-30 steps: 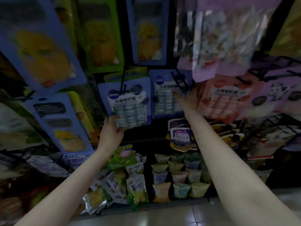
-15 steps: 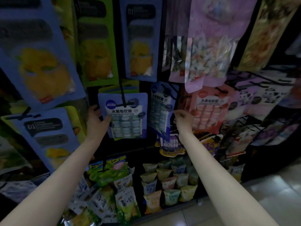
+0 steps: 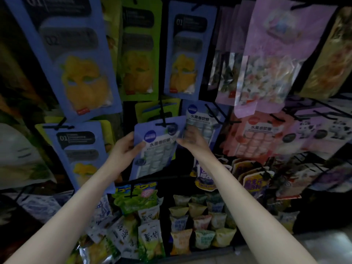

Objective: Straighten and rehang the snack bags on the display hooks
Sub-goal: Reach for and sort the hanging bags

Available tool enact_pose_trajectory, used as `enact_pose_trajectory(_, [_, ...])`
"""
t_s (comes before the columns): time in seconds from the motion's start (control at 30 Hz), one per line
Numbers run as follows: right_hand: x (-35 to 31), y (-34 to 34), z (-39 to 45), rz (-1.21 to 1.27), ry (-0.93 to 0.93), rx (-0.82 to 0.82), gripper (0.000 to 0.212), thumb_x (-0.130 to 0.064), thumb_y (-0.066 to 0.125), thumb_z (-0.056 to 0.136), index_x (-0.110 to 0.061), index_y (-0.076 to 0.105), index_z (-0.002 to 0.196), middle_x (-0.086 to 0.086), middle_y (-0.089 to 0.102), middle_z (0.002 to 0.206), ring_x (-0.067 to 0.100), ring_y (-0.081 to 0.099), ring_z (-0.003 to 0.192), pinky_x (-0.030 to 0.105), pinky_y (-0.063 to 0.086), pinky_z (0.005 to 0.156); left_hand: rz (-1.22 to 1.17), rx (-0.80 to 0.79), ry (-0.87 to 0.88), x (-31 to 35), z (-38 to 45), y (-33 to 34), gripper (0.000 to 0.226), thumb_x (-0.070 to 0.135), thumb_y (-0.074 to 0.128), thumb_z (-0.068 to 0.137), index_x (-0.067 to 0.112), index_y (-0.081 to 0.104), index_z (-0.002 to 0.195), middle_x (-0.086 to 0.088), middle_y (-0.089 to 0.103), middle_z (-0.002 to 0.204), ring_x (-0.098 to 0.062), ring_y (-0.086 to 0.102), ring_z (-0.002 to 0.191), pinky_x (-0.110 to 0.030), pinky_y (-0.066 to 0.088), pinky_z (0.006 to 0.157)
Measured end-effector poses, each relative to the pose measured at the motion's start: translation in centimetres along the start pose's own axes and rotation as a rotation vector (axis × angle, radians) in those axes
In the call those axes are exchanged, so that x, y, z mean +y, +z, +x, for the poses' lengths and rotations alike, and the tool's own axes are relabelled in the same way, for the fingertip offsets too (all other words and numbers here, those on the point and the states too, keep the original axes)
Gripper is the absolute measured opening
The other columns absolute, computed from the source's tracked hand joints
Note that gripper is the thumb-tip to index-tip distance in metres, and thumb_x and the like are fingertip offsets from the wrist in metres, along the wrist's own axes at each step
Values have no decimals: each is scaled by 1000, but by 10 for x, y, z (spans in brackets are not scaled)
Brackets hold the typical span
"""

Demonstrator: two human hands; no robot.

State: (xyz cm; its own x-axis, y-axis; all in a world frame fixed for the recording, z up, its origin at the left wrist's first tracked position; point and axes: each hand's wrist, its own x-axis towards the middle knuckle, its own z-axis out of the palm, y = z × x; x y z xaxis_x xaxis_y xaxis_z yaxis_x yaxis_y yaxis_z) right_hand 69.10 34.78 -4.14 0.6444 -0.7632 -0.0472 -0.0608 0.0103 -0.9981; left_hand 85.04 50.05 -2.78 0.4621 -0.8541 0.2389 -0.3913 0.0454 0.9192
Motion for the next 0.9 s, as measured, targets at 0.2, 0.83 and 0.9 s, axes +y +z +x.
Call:
enact_pose_trajectory(0.2, [12, -10, -15, 138, 27, -149, 19, -13, 61, 89, -17, 63, 107, -4, 70, 99, 18, 64, 98, 27, 52, 80, 2, -272, 6, 20, -21, -14, 29, 10, 51, 91, 24, 56, 115, 24, 65, 109, 4, 61, 98, -11, 48, 75])
enact_pose_trajectory(0.83, [-5, -100, -43, 226, -97, 418, 13, -25, 62, 89, -13, 67, 89, 20, 49, 74, 20, 46, 69, 32, 37, 65, 90, -41, -95, 62, 43, 119, 34, 23, 51, 95, 15, 44, 127, -1, 54, 121, -17, 52, 107, -28, 40, 74])
enact_pose_trajectory(0.9, [-10, -98, -37, 227, -109, 420, 8, -24, 59, 91, -19, 65, 94, -2, 55, 72, 10, 47, 65, 23, 35, 63, 166, 25, 15, 66, 54, 125, 39, 19, 55, 93, 18, 41, 129, 0, 47, 131, -17, 44, 120, -27, 38, 82])
